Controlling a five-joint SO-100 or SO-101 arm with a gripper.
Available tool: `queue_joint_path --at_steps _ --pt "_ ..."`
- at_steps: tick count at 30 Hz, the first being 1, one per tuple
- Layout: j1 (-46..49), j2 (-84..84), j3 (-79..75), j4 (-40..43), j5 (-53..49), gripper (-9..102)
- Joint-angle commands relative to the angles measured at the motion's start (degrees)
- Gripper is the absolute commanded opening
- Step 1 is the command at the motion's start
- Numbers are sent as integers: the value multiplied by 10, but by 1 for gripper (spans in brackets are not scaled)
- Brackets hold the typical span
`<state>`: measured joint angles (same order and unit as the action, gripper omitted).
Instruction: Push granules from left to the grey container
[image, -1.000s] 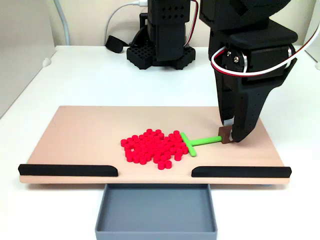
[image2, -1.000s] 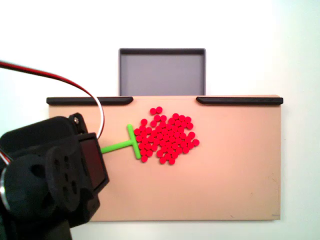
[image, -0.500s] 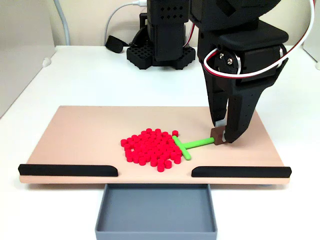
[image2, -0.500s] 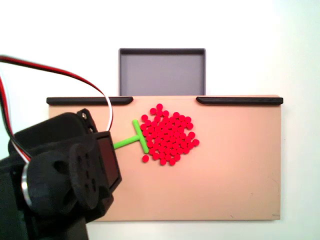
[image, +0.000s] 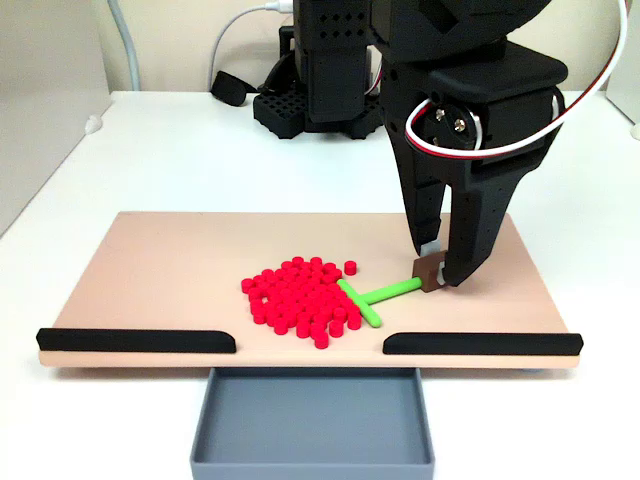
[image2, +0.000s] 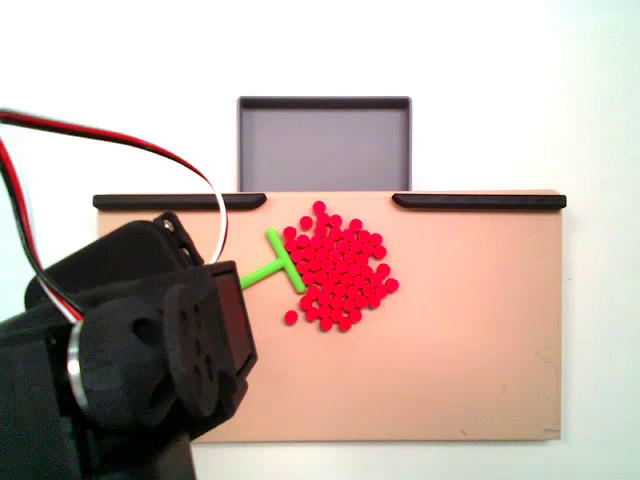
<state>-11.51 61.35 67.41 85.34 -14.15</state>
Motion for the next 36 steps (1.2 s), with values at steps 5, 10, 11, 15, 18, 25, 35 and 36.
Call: queue_joint_path --at_steps 5,10,11,15,18,25,35,36 --pt "11 25 0 -3 -40 0" --pt "13 22 -1 -3 -65 0" --pt "14 21 -1 -3 -71 0" --pt "18 18 -1 -3 -96 0" --pt "21 18 -1 -3 -111 0" --pt "30 17 -1 -3 -137 0" --pt "37 12 -2 -3 -183 0" --pt "37 12 -2 -3 -188 0"
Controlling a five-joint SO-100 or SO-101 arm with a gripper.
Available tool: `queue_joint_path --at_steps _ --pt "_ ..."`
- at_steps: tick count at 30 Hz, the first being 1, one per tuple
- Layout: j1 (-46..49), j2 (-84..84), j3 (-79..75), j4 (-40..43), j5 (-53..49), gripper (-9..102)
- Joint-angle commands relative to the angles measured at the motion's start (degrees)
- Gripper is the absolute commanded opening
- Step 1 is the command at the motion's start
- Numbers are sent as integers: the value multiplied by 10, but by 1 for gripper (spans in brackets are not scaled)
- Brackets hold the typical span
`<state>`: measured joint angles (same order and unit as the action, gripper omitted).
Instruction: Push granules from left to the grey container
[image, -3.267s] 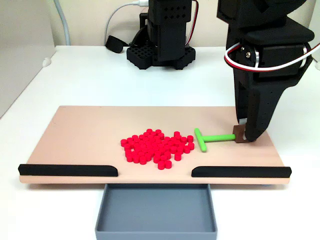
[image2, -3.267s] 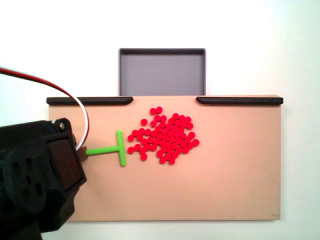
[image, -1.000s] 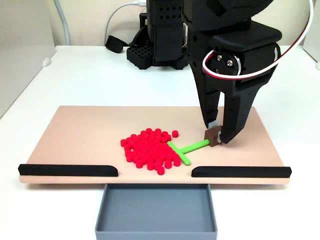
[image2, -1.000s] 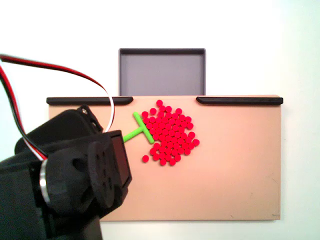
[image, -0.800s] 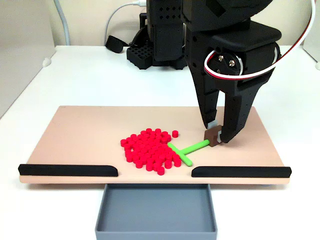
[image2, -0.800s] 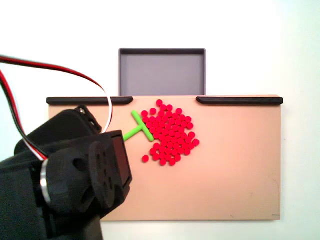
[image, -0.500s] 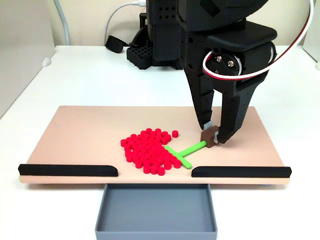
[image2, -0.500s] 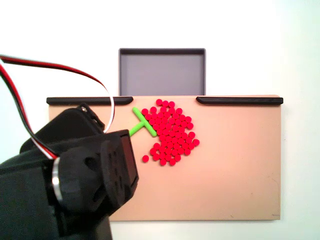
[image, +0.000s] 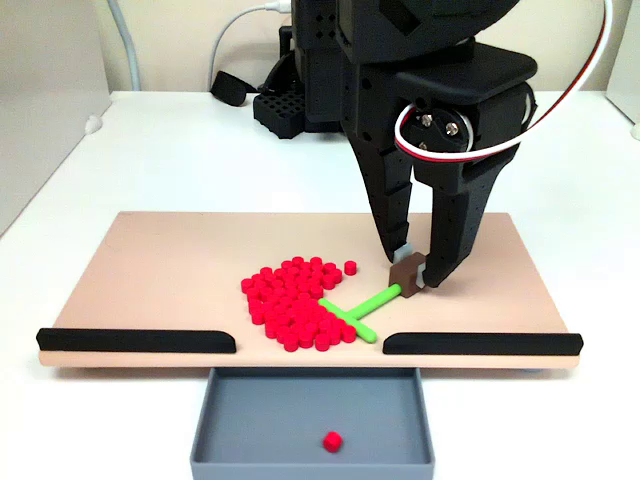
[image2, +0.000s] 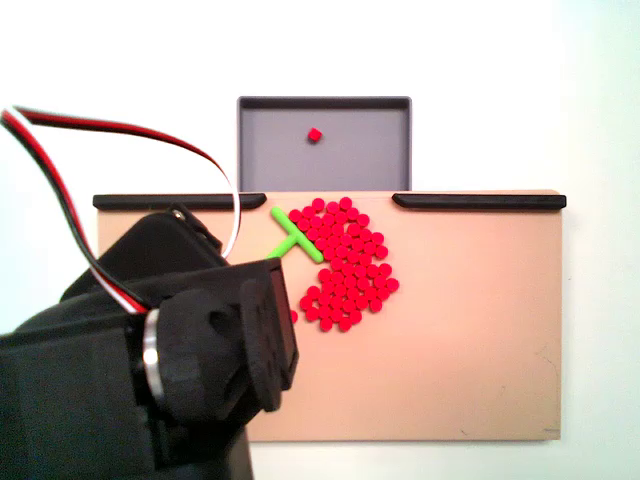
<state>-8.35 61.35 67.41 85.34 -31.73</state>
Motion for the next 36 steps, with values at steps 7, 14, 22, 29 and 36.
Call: queue_joint_path --at_steps 7,14,22,29,36 --pt "10 7 -9 -3 -48 0" --pt "16 6 -10 -3 -89 0" --pt "22 6 -10 -3 -120 0" --pt "27 6 -10 -3 -158 0" --pt "32 6 -10 -3 -196 0"
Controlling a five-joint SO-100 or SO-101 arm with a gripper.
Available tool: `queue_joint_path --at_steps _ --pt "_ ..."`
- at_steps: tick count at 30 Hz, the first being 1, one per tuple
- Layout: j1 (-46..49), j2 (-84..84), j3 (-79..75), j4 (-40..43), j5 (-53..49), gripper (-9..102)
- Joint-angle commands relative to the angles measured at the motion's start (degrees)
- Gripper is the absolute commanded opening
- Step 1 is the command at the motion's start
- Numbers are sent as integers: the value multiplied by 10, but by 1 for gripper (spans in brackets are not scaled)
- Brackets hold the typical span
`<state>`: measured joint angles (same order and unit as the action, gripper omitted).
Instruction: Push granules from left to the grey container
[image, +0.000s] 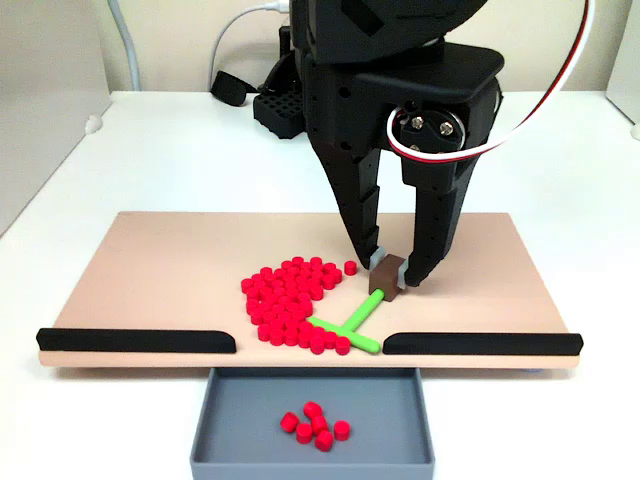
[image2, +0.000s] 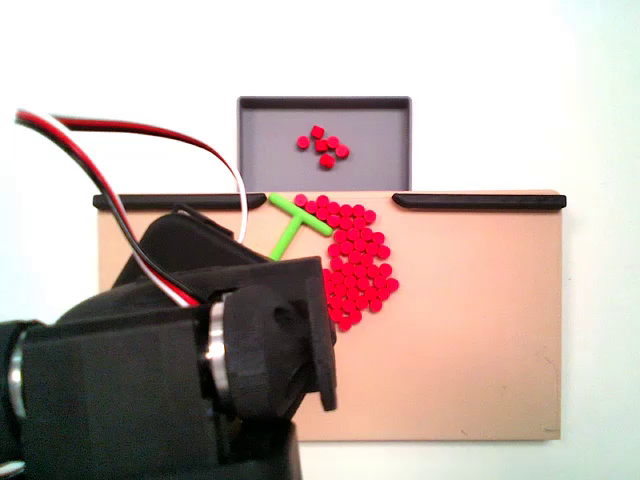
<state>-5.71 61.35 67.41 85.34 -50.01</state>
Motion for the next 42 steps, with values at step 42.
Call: queue_joint_path --at_steps 42 --pt "28 8 -11 -4 -202 0"
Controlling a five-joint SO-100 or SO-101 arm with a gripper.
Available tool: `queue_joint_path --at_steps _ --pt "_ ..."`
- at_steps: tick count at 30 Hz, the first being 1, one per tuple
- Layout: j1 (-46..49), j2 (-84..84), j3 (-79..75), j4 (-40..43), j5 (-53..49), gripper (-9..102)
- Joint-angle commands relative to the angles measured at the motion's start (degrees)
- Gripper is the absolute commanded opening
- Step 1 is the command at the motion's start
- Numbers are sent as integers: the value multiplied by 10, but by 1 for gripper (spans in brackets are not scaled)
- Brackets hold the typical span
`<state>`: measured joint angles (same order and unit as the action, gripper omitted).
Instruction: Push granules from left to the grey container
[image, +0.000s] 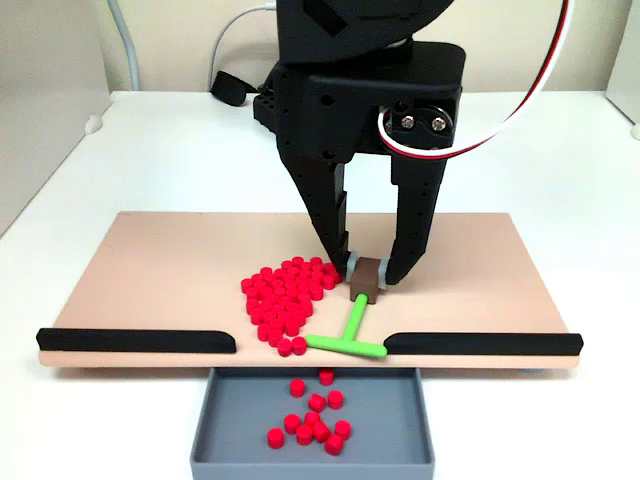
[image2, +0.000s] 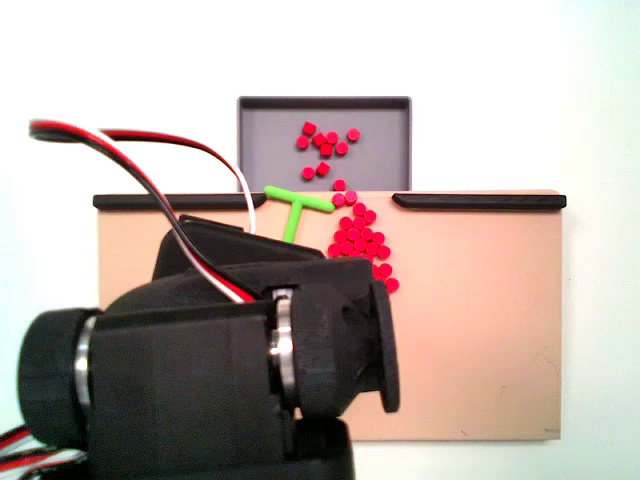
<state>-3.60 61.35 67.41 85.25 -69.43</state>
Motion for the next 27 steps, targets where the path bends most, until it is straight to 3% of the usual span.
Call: queue_joint_path --at_steps 1,27 --pt "8 9 -11 -3 -11 0" --pt "15 33 -30 -3 -70 0"
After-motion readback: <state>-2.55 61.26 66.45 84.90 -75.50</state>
